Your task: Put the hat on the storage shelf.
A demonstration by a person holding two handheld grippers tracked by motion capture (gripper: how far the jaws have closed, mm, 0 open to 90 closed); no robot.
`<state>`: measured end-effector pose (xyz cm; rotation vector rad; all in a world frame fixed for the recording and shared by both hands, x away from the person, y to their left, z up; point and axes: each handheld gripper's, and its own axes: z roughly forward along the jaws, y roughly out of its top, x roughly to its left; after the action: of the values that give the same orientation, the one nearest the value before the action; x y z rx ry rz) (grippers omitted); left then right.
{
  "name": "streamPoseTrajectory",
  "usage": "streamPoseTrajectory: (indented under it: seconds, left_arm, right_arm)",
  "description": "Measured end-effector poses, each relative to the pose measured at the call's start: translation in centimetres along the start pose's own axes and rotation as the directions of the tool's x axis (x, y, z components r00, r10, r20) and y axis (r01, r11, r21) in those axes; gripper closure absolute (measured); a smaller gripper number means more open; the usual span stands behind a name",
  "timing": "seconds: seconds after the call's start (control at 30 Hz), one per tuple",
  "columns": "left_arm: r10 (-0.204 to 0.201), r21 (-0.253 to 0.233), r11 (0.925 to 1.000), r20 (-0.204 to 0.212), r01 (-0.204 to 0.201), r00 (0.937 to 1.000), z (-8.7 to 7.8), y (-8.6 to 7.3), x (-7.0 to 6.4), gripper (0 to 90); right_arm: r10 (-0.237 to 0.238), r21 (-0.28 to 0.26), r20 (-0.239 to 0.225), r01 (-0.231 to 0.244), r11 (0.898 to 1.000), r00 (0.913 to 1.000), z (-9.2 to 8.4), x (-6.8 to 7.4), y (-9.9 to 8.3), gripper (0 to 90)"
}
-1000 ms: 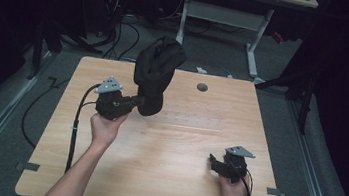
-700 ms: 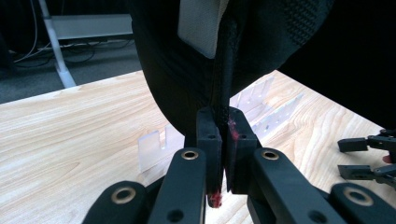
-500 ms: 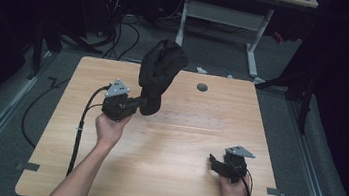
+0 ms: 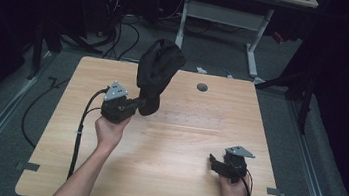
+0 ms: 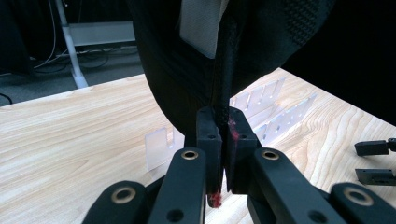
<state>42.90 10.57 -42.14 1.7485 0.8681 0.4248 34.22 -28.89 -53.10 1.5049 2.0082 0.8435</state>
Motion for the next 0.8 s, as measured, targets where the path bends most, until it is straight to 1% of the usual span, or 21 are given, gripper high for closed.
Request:
streamPoseTrajectory:
  seconds: [0.03,0.13,0.33,0.43,0.53,0.57,0.67,0.8]
  left_arm:
    - [0.007,0.004,1.0000,-0.006,-0.007,1.0000,-0.1,0.0,-0.1,86.7]
    - [0.010,0.017,0.9998,-0.009,-0.010,0.9999,0.1,-0.1,-0.1,86.8]
    - [0.005,0.029,0.9996,-0.012,-0.005,0.9999,0.6,-0.5,-0.3,86.7]
    - [-0.012,0.046,0.9988,-0.008,0.012,0.9999,1.0,-1.0,-0.2,86.6]
    - [-0.024,0.075,0.9969,-0.004,0.024,0.9997,1.4,-1.7,0.0,86.5]
    - [-0.030,0.074,0.9968,0.001,0.030,0.9996,1.5,-1.9,0.0,86.5]
    - [-0.031,0.073,0.9968,0.005,0.030,0.9995,1.5,-2.4,-0.1,86.2]
    - [-0.048,0.089,0.9949,0.003,0.047,0.9989,1.2,-2.8,0.2,85.2]
  right_arm:
    - [0.000,0.000,0.000,0.000,1.000,1.0000,0.0,0.0,0.0,32.6]
    - [0.001,0.000,0.000,-0.001,1.000,1.0000,0.0,0.0,0.0,32.6]
    - [-0.001,0.000,-0.001,0.001,1.000,1.0000,0.0,0.0,0.0,32.4]
    - [-0.001,-0.001,-0.001,0.001,1.000,1.0000,0.0,0.0,0.0,32.4]
    - [0.001,0.000,0.000,-0.001,1.000,1.0000,0.0,0.0,0.0,32.4]
    - [0.000,0.000,0.000,0.000,1.000,1.0000,0.0,0.0,0.0,32.4]
    - [0.000,0.000,0.000,0.000,1.000,1.0000,0.0,0.0,0.0,32.4]
    - [0.006,0.001,0.000,-0.006,1.000,1.0000,0.0,0.1,0.0,32.4]
